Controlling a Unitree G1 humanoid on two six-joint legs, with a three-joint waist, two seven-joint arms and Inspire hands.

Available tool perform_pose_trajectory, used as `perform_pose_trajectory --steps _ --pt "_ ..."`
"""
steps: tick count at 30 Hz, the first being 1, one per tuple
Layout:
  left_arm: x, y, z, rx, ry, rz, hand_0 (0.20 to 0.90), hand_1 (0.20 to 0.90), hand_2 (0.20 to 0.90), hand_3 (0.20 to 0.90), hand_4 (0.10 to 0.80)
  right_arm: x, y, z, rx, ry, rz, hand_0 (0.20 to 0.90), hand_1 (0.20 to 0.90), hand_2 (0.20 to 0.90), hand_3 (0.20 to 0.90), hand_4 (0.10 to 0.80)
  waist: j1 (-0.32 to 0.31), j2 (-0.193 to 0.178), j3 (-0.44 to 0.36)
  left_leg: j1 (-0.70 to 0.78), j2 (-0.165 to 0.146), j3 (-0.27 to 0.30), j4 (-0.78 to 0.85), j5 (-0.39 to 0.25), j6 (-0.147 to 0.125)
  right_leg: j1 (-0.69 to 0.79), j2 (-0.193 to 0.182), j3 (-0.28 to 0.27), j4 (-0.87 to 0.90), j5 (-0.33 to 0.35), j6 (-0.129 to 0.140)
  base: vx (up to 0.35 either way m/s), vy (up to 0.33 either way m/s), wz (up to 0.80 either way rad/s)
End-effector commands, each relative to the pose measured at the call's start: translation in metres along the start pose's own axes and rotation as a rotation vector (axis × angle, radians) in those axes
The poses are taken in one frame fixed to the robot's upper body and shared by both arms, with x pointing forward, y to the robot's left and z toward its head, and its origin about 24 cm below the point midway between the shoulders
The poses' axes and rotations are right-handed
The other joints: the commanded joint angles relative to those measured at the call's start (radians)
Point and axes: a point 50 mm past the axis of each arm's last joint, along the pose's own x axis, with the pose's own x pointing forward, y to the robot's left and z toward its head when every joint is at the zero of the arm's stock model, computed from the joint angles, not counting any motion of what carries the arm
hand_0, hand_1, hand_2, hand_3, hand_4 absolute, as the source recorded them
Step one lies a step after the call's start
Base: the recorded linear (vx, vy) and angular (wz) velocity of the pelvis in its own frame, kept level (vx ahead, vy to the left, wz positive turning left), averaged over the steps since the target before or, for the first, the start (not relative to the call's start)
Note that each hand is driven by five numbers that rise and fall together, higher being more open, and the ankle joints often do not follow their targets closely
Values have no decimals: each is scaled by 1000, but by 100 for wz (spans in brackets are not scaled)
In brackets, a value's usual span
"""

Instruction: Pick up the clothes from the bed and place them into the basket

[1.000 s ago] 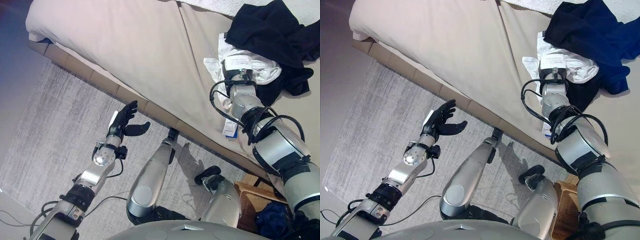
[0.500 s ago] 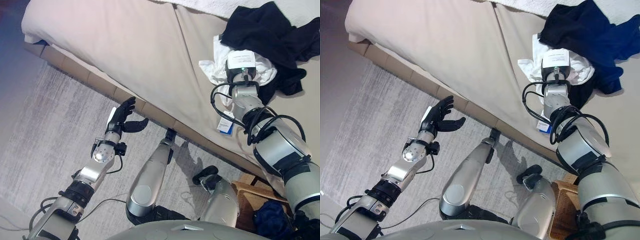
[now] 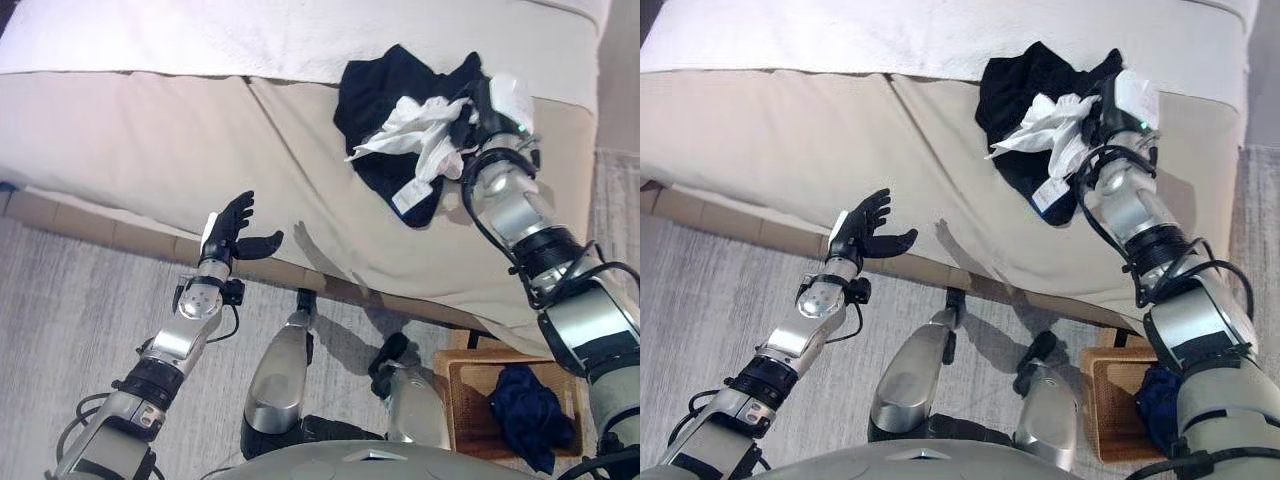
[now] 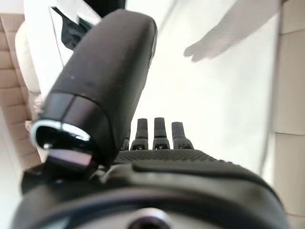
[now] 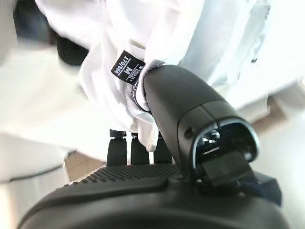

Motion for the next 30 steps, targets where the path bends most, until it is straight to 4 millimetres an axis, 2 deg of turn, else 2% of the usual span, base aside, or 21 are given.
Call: perform_pose_trajectory --steps 1,7,8,12,14,15,17,19,21,22,25,26,27,29,30 --pt "-4 -7 10 -17 -81 -7 900 900 900 900 800 8 -47 21 -45 -164 -217 300 300 300 200 100 -40 -43 -233 74 -3 51 -16 -147 6 -29 45 51 0 -15 -7 51 -33 -16" --pt "-7 -10 2 -5 -45 -18 900 900 900 900 800 2 -81 21 -35 -200 -337 300 300 300 200 100 -102 -54 -322 143 17 91 -43 -160 -12 28 65 85 -50 -19 -15 73 -28 -15" --pt "-7 -10 1 -5 -44 -18 900 900 900 900 800 2 -82 21 -35 -200 -338 300 300 300 200 100 -103 -54 -325 145 18 93 -43 -161 -12 30 66 85 -51 -20 -15 31 -17 -29" --pt "-10 -9 -9 -12 -9 -23 900 900 900 900 800 -2 -104 11 -48 -176 -395 300 300 300 200 100 -147 -55 -370 186 28 99 -45 -176 -25 62 80 120 -77 -23 -21 61 -10 -20" --pt "-12 -7 -13 -26 1 -24 900 900 900 900 800 -4 -111 4 -53 -155 -407 300 300 300 200 100 -159 -55 -382 199 16 70 -48 -184 -25 75 87 152 -95 -18 -21 38 13 -32" --pt "-13 -5 -15 -35 6 -16 900 900 900 900 800 -5 -113 2 -49 -151 -408 300 300 300 200 100 -160 -56 -387 200 -2 32 -38 -198 -19 76 91 183 -98 -16 -22 50 37 -40" --pt "-17 5 -19 -62 19 44 900 900 900 900 800 -4 -116 -1 -33 -156 -411 300 300 300 200 100 -156 -56 -394 205 -48 -86 0 -234 2 70 100 272 -80 -19 -22 93 64 -65" --pt "-17 10 -18 -74 17 56 900 900 900 900 800 -4 -116 -7 -29 -125 -419 300 300 300 200 100 -158 -52 -395 208 -55 -83 21 -251 9 69 102 296 -66 -24 -22 56 59 -93" --pt "-18 12 -20 -78 20 42 900 900 900 900 800 -12 -117 -27 -29 -61 -445 300 300 300 200 100 -180 -54 -396 204 -55 -27 61 -274 13 72 87 288 -69 -11 -14 37 43 -72" --pt "-18 12 -24 -79 33 30 900 900 900 900 800 -18 -115 -39 -21 -21 -457 300 300 300 200 100 -192 -57 -397 208 -58 -15 57 -276 14 73 76 290 -91 18 3 4 29 -38" --pt "-18 13 -26 -67 31 27 900 900 900 900 800 -23 -115 -51 -15 21 -466 300 300 300 200 100 -204 -53 -395 226 -54 7 23 -263 12 61 64 276 -117 61 28 -59 13 -29" --pt "-19 16 -24 -59 22 46 900 900 900 900 800 -23 -113 -55 -2 41 -457 300 300 300 200 100 -199 -45 -389 238 -41 41 1 -252 11 33 47 228 -73 72 39 -211 16 -64" --pt "-17 21 -19 -59 7 76 900 900 900 900 800 -22 -110 -55 7 39 -450 300 300 300 200 100 -191 -37 -384 236 -24 75 -4 -243 17 19 38 185 0 51 36 -221 9 -76" --pt "-15 30 -11 -56 -16 105 900 900 900 900 800 -25 -107 -60 12 54 -447 300 300 300 200 100 -188 -37 -389 214 -13 100 11 -238 18 24 51 167 -12 16 24 -189 -80 -108" --pt "-13 31 -11 -70 -16 116 900 900 900 900 800 -28 -103 -66 7 70 -439 300 300 300 200 100 -197 -40 -391 205 -7 94 17 -232 9 21 61 175 -30 20 21 -144 -131 -115"
